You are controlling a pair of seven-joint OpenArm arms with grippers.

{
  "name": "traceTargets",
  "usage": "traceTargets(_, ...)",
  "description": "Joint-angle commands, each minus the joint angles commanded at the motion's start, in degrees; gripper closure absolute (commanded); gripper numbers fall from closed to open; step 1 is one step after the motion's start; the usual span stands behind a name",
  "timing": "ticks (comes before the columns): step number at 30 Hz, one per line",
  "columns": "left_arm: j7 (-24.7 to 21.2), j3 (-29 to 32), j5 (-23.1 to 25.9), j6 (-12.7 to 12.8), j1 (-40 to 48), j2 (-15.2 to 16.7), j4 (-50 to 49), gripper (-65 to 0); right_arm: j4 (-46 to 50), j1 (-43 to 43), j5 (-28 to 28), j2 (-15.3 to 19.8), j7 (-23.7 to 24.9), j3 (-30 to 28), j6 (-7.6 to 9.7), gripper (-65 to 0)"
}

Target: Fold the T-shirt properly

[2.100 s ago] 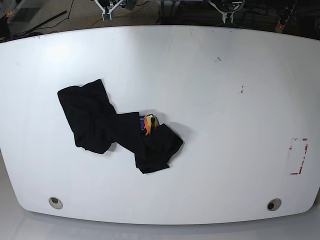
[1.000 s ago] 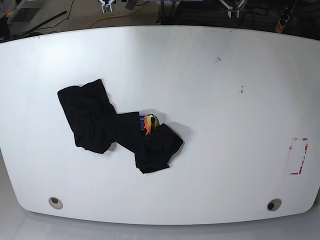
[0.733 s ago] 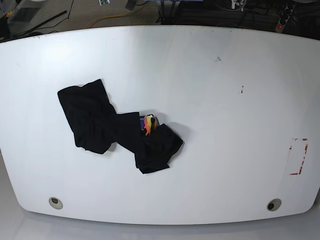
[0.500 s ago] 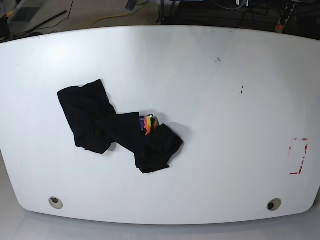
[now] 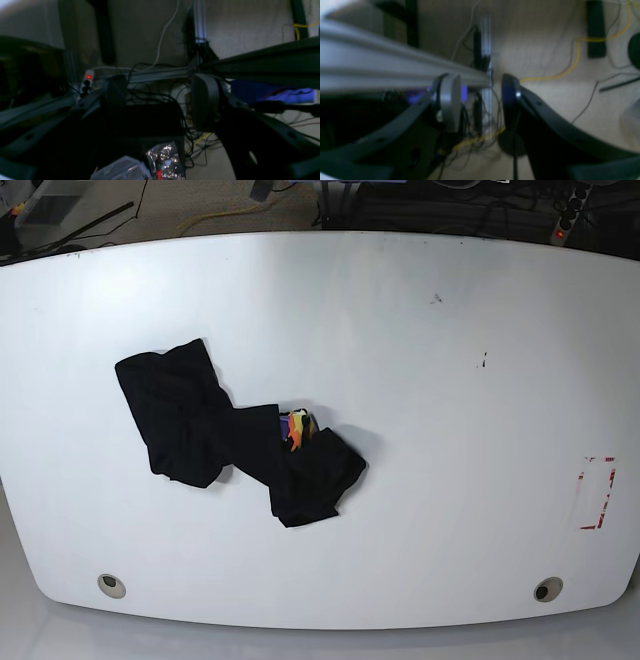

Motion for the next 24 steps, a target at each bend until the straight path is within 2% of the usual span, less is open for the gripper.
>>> traceTargets(4, -0.1, 0.0, -0.1, 0.0, -0.3, 0.1, 1.7, -36.8, 4.7, 0.8, 0.0, 0.1, 0.0, 1.0, 0.00, -24.7)
traceTargets(12, -0.3, 0.1, -0.1, 0.0, -6.7, 0.2, 1.8, -37.1, 5.4, 11.8, -0.2, 0.1, 0.0, 4.3, 0.18, -25.4)
traceTargets(18, -0.2, 0.4, 0.0, 0.1, -9.5, 0.4, 1.6, -37.9, 5.3, 19.7, -0.4, 3.8, -0.3, 4.5, 0.18, -25.8)
traceTargets(22, -0.2, 0.4, 0.0, 0.2, -10.5, 0.4, 1.6, -49.7, 5.4, 25.5, -0.4, 6.1, -5.5, 4.4, 0.18, -35.8)
traceTargets(24, -0.2, 0.4, 0.0, 0.2, -11.1, 0.4, 1.6, -52.9, 5.4, 28.7, -0.4, 6.7, -8.4, 4.4, 0.18, -41.9)
